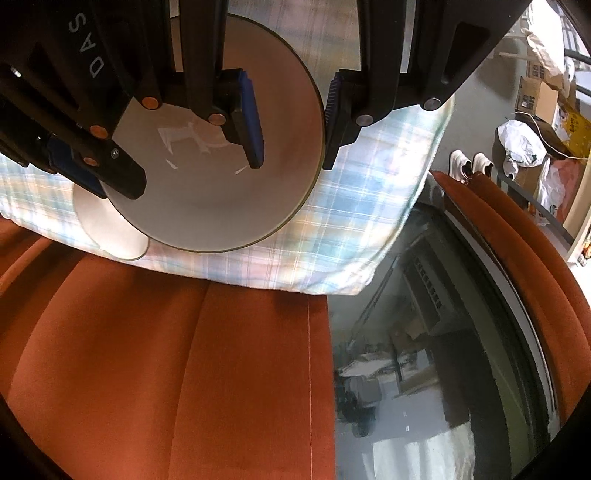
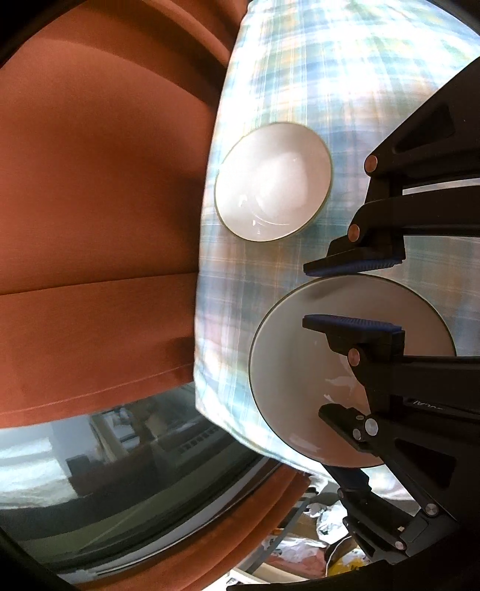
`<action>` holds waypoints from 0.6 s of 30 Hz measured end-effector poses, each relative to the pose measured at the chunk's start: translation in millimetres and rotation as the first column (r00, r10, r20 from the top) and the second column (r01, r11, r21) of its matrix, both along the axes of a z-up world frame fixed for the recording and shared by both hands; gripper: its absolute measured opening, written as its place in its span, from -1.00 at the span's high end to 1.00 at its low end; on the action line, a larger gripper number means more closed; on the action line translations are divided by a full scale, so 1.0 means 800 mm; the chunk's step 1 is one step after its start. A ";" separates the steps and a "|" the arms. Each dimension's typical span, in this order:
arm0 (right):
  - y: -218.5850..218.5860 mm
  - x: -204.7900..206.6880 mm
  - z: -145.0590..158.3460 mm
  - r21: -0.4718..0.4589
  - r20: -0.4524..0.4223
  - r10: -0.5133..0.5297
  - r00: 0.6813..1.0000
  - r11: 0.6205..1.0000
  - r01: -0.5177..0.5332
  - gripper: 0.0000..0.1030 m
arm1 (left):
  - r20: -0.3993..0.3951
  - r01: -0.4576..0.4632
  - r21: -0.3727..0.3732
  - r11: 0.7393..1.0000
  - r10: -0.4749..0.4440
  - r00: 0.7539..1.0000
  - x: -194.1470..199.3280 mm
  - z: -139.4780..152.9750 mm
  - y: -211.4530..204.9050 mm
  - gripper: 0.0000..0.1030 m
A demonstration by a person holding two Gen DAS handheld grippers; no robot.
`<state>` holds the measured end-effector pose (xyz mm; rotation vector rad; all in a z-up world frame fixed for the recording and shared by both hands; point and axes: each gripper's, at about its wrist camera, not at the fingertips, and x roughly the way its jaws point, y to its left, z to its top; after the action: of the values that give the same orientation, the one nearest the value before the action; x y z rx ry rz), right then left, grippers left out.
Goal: Organize plates and bowls
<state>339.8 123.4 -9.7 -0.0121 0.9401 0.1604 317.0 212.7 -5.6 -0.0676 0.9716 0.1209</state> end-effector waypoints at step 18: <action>-0.026 -0.116 0.069 -0.023 0.081 -0.050 0.995 0.998 0.052 0.52 | 0.088 0.061 -0.021 0.998 -0.059 0.994 -0.102 0.056 -0.024 0.42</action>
<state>246.9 102.9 45.6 -0.0176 0.8608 0.1001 235.6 193.5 39.3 -0.0652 0.8865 0.0508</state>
